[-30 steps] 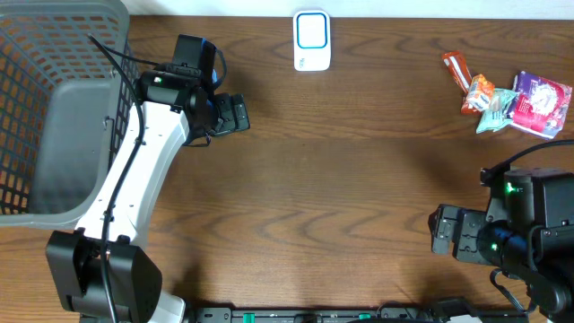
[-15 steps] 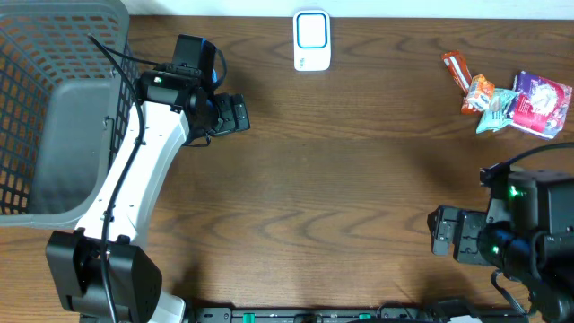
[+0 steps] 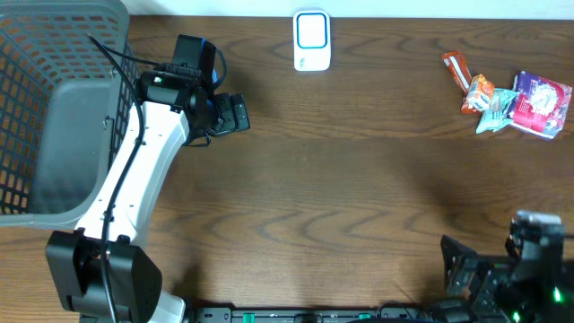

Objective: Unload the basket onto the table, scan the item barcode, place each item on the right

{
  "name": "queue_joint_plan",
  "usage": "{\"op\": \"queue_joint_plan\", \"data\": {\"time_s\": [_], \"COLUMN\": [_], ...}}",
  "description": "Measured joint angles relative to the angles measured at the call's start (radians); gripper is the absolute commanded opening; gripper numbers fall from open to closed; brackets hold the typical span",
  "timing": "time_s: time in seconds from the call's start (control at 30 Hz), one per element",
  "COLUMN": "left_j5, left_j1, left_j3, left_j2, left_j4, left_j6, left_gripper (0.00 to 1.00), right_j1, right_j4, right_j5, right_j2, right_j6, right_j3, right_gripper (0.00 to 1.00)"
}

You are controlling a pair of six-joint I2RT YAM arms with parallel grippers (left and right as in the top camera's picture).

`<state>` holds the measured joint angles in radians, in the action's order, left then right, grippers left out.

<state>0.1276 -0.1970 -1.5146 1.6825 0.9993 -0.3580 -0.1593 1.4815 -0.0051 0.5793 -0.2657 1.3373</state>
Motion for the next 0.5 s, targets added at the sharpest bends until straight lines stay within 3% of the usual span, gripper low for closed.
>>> {"op": "queue_joint_plan", "data": {"time_s": [0.3,0.5], "left_j5": [0.000,0.000], "left_j1": [0.000,0.000], "left_j3": [0.000,0.000], "left_j2": [0.000,0.000], "left_j4": [0.000,0.000], "left_j6": [0.000,0.000], "left_gripper": [0.98,0.98], "right_j1": [0.000,0.000], "right_j4": [-0.158,-0.259], "right_j5": [-0.027,-0.029], "right_j2": [-0.204,-0.250], "right_j6": [0.061,0.116], "right_j3": [-0.153,-0.271], "right_gripper": [0.99,0.99]}}
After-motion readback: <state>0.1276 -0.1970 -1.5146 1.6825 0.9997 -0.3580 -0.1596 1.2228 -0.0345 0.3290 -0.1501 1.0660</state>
